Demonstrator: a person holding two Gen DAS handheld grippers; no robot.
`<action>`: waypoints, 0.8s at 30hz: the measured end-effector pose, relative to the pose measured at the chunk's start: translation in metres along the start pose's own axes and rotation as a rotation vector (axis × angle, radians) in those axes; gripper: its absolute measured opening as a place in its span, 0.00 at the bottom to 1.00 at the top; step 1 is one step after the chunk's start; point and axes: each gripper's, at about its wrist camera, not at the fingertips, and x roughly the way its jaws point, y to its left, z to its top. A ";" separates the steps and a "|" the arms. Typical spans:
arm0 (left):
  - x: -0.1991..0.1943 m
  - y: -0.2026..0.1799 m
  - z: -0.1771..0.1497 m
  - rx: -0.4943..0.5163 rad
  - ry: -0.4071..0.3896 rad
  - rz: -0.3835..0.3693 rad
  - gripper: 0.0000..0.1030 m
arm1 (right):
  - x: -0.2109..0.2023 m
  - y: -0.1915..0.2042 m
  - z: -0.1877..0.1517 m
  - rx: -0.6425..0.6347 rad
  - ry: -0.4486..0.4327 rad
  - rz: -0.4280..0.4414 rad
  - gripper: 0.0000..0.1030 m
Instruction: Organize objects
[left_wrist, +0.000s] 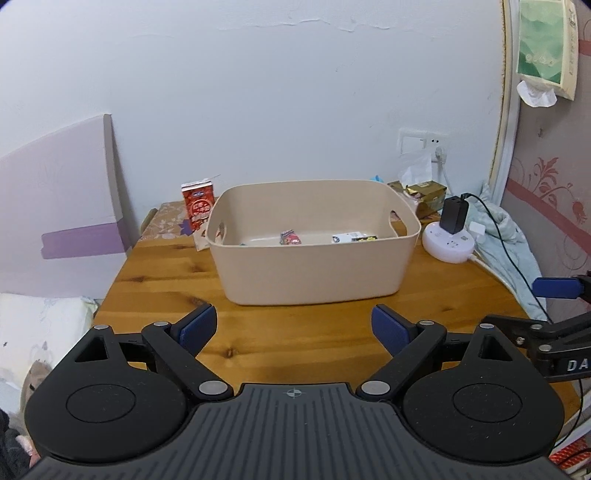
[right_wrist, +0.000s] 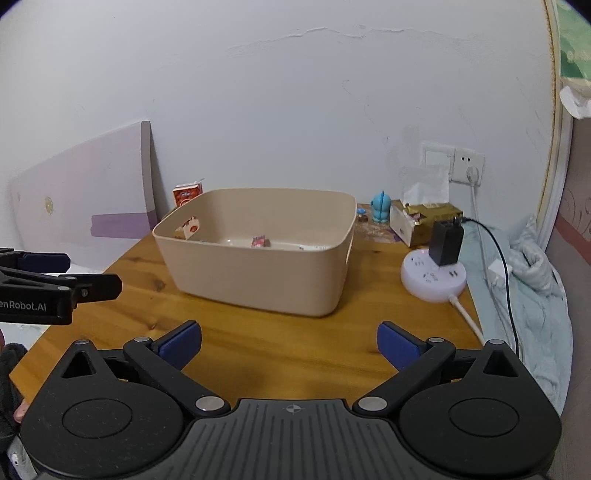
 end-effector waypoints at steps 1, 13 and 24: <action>-0.002 0.000 -0.003 -0.001 0.002 0.007 0.90 | -0.002 0.000 -0.002 0.000 0.003 0.001 1.00; -0.025 0.005 -0.036 -0.038 0.064 -0.008 0.90 | -0.024 -0.003 -0.017 -0.023 0.024 -0.010 1.00; -0.035 0.007 -0.045 -0.044 0.094 0.012 0.90 | -0.029 -0.010 -0.028 -0.009 0.074 -0.013 1.00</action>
